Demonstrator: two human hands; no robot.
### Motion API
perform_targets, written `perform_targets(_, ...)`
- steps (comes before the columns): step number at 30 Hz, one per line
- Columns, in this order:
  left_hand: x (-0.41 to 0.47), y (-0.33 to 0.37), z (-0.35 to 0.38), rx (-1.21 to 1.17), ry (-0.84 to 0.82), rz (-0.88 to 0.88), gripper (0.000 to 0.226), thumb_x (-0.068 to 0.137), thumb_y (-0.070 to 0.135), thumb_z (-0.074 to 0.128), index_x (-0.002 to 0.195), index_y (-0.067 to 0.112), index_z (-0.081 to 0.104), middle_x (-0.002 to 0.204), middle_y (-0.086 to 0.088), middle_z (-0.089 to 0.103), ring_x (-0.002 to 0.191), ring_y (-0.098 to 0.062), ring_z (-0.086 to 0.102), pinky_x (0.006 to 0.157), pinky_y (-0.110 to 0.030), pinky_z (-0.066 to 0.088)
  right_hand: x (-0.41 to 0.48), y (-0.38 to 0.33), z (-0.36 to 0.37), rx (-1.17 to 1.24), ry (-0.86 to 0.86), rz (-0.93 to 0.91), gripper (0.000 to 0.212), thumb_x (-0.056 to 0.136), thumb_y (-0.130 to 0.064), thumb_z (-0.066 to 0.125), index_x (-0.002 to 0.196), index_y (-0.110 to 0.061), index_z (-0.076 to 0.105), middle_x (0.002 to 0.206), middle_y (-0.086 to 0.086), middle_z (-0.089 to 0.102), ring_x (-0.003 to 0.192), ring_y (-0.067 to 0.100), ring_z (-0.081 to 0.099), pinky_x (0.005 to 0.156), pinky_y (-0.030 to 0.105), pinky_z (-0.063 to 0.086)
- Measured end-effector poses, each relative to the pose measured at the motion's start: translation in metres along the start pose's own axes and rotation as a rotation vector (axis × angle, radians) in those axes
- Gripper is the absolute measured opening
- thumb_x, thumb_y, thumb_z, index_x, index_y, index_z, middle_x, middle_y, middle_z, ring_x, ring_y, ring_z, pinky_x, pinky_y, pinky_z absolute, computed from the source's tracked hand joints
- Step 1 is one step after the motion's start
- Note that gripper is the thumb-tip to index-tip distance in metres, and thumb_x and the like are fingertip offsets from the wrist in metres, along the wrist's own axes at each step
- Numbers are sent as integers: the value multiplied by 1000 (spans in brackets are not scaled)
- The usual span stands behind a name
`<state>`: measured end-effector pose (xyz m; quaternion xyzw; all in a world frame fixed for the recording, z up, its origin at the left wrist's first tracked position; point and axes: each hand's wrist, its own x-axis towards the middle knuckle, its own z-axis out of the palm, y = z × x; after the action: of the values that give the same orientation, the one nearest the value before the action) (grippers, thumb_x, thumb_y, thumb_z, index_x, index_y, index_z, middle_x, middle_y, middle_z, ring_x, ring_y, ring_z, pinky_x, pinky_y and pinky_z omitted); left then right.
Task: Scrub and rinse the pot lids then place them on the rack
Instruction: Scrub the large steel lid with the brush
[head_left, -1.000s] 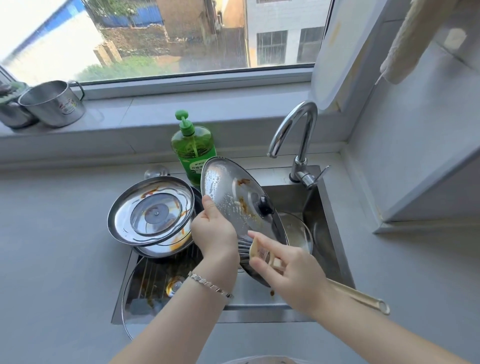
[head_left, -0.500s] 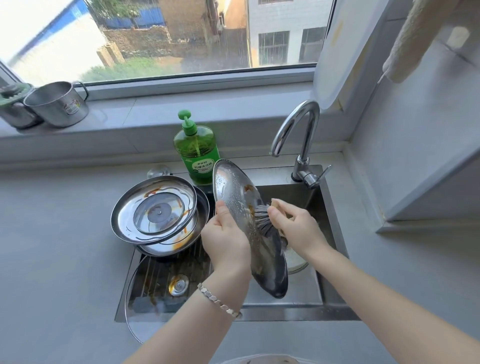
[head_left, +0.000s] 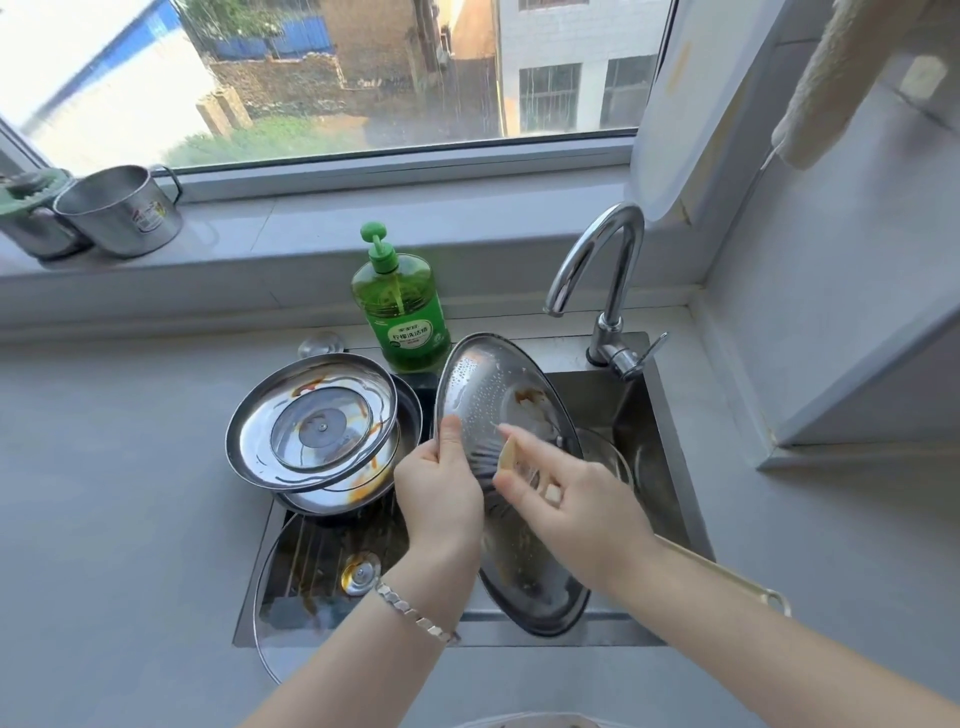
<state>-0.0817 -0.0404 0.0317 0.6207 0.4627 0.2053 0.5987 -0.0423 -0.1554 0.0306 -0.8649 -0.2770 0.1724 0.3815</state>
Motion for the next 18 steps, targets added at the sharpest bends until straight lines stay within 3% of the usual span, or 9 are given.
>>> perform_targets(2, -4, 0, 0, 23, -18, 21, 48, 95, 35, 50, 56, 11, 36, 52, -3, 32, 53, -18, 30, 55, -31, 28, 6, 9, -3, -8, -8, 36, 43, 89, -54, 45, 132, -52, 40, 54, -10, 52, 63, 4, 52, 65, 26, 43)
perform_targets(5, -13, 3, 3, 31, -29, 59, 48, 97, 32, 48, 55, 12, 34, 50, -3, 32, 50, -17, 29, 51, -28, 26, 30, 34, -11, 159, 116, 255, 43, 89, -55, 46, 131, -47, 45, 94, -13, 65, 100, 12, 59, 86, 35, 47)
perform_targets(6, -12, 3, 3, 36, -21, 68, 49, 97, 32, 48, 54, 12, 34, 50, -3, 33, 50, -18, 30, 52, -29, 27, 26, 32, -8, 160, 110, 227, 42, 89, -55, 46, 131, -48, 45, 91, -13, 66, 95, 10, 59, 85, 35, 47)
perform_targets(9, -6, 4, 1, 35, 16, 73, 51, 96, 33, 49, 52, 13, 33, 47, 0, 31, 50, -18, 29, 53, -30, 27, -2, 12, 5, 144, 0, 30, 37, 88, -52, 48, 125, -54, 44, 51, -11, 48, 56, 4, 46, 61, 27, 39)
perform_targets(11, -5, 5, 0, 48, 13, 89, 52, 96, 33, 50, 51, 14, 31, 43, 5, 28, 47, -15, 26, 49, -27, 24, 6, 22, 2, 141, 30, 69, 39, 88, -53, 47, 127, -52, 45, 57, -14, 53, 63, 1, 51, 66, 28, 42)
perform_targets(13, -7, 6, 0, 51, 5, 107, 53, 96, 32, 50, 50, 15, 29, 43, 5, 27, 47, -15, 24, 49, -28, 22, 24, 33, -7, 183, 86, 215, 42, 88, -55, 46, 130, -46, 47, 89, -16, 67, 92, 6, 59, 85, 34, 47)
perform_targets(14, -7, 7, 0, 45, 7, 102, 53, 96, 31, 50, 50, 15, 29, 44, 4, 28, 48, -16, 26, 49, -28, 23, 24, 31, -7, 191, 100, 213, 42, 88, -55, 46, 130, -44, 48, 90, -14, 67, 92, 7, 60, 85, 34, 47)
perform_targets(16, -3, 8, -1, 16, 12, 61, 51, 95, 32, 51, 51, 14, 33, 46, 0, 32, 50, -17, 30, 52, -28, 27, 7, 16, -1, 145, 37, 55, 41, 88, -54, 47, 129, -48, 46, 60, -10, 56, 63, 4, 51, 67, 28, 44)
perform_targets(18, 0, 8, -4, 29, 4, 38, 52, 95, 32, 51, 50, 14, 32, 43, 4, 30, 48, -15, 29, 48, -26, 27, -12, -4, 3, 54, -41, -114, 43, 85, -59, 46, 128, -52, 44, 48, -5, 46, 53, 8, 44, 59, 26, 38)
